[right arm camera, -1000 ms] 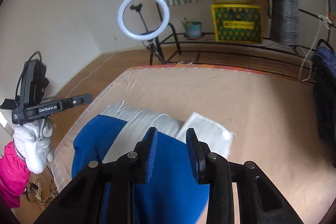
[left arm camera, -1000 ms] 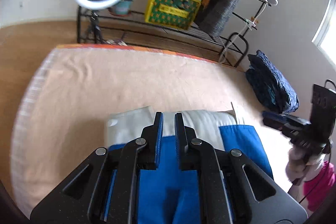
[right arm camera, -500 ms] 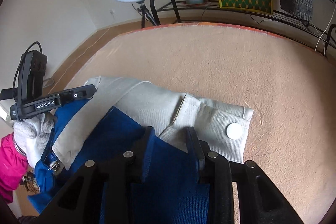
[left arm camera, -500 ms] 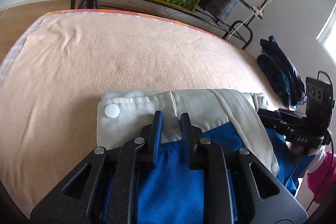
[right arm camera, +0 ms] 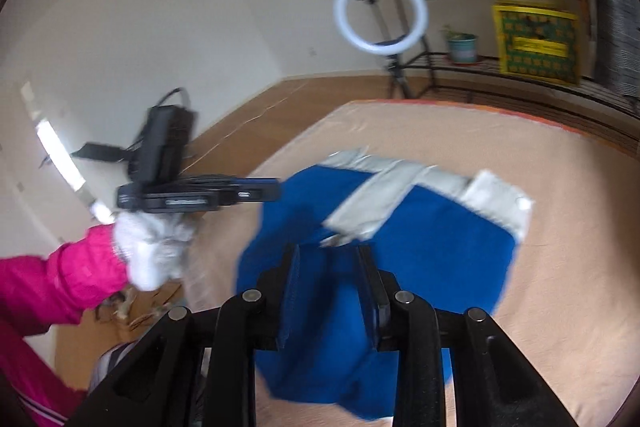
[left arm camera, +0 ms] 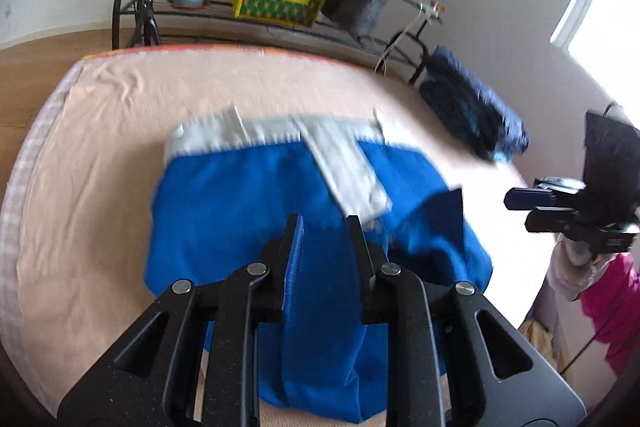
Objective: Fold large clothes
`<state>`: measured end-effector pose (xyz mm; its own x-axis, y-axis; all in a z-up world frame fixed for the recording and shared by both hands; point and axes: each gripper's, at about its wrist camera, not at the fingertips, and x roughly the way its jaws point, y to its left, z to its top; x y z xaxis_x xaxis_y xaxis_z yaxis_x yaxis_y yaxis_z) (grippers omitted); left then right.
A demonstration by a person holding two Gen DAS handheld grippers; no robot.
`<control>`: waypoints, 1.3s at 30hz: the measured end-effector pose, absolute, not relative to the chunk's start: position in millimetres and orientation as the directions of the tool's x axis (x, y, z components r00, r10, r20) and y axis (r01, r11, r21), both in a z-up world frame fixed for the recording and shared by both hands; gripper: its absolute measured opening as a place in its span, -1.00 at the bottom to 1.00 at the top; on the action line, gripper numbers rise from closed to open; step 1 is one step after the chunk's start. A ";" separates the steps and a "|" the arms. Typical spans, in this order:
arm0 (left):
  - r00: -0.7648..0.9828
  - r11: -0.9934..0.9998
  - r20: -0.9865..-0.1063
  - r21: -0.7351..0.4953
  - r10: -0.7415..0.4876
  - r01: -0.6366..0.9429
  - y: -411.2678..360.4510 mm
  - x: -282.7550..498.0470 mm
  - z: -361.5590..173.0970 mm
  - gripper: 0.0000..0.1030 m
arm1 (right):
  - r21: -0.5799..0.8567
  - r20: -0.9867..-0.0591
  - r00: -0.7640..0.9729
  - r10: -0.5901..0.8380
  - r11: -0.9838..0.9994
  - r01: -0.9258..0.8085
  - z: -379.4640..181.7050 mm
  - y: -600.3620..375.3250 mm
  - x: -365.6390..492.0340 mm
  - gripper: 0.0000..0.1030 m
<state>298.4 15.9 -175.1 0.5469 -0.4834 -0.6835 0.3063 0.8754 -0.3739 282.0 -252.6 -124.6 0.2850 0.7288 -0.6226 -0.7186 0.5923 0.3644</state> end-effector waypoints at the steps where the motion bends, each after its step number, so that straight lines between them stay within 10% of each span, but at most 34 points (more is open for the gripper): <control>1: 0.537 0.879 -0.697 -0.373 -0.476 0.296 13.4 297.6 -181.8 -0.60 | 0.352 -0.638 0.277 0.718 0.592 -0.725 -129.3 -244.6 278.5 -0.42; 14: 0.499 0.874 -0.719 -0.426 -0.484 0.234 21.1 299.2 -229.6 -0.60 | 0.370 -0.785 0.304 0.540 0.802 -0.470 -213.3 -233.6 341.2 -0.53; 24: 0.601 0.830 -0.635 -0.550 -0.485 0.088 109.7 278.4 -193.6 -0.20 | 0.386 -0.725 0.396 0.564 0.808 -0.445 -167.0 -281.8 308.5 -0.11; 28: 0.593 0.750 -0.606 -0.662 -0.529 -0.008 146.7 305.9 -202.8 0.30 | 0.453 -0.696 0.438 0.569 0.821 -0.348 -166.9 -310.6 316.6 0.63; 39: 0.469 0.582 -0.559 -0.806 -0.684 -0.111 161.9 361.1 -257.3 0.40 | 0.623 -0.679 0.336 0.653 0.754 -0.206 -216.7 -342.3 347.7 0.69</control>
